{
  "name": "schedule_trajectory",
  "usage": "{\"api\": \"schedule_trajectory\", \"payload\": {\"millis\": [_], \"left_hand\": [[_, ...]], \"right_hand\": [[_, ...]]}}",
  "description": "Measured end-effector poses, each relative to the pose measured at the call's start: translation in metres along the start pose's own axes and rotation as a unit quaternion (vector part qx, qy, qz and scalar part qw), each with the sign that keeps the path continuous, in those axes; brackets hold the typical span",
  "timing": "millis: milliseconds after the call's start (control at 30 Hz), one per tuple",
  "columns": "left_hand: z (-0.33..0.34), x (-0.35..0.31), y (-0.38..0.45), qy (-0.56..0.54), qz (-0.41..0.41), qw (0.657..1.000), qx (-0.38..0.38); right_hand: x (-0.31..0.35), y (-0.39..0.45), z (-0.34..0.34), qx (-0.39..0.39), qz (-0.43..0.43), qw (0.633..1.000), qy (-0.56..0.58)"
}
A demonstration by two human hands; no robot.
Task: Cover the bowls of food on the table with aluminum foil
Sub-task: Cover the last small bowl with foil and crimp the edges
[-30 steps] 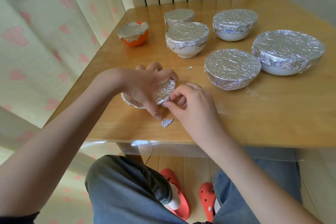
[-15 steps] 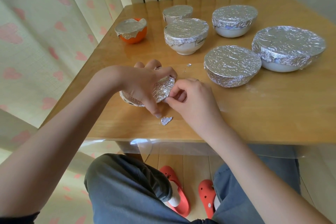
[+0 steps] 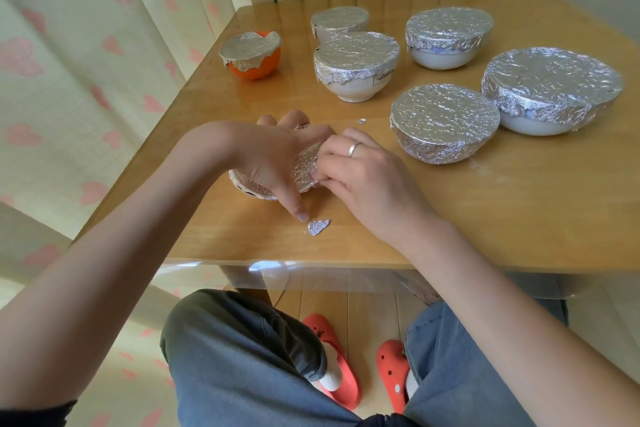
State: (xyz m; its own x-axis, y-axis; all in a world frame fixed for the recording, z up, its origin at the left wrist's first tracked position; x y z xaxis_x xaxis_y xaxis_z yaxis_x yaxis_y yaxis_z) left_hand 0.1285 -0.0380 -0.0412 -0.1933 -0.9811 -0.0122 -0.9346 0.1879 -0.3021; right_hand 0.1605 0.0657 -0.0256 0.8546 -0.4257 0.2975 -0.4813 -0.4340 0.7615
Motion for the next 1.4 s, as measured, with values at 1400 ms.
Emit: {"api": "schedule_trajectory", "payload": {"millis": [1400], "left_hand": [[0.0, 0.01, 0.0, -0.013, -0.078, 0.997, -0.014]], "right_hand": [[-0.01, -0.047, 0.031, 0.011, 0.527, 0.672, 0.52]]}}
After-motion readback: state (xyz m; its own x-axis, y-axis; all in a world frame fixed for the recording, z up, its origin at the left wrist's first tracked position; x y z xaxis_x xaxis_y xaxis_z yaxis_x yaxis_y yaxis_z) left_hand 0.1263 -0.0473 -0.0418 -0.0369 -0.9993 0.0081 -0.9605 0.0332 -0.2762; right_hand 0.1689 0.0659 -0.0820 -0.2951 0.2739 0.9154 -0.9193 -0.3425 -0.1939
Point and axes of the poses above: each hand's wrist, its own y-axis towards the middle knuckle, its own z-axis out of the palm, x = y × z, the point moved 8 cm from there along y, towards the middle knuckle, and after that the axes turned 9 degrees about -x, right-handed, at the moved point
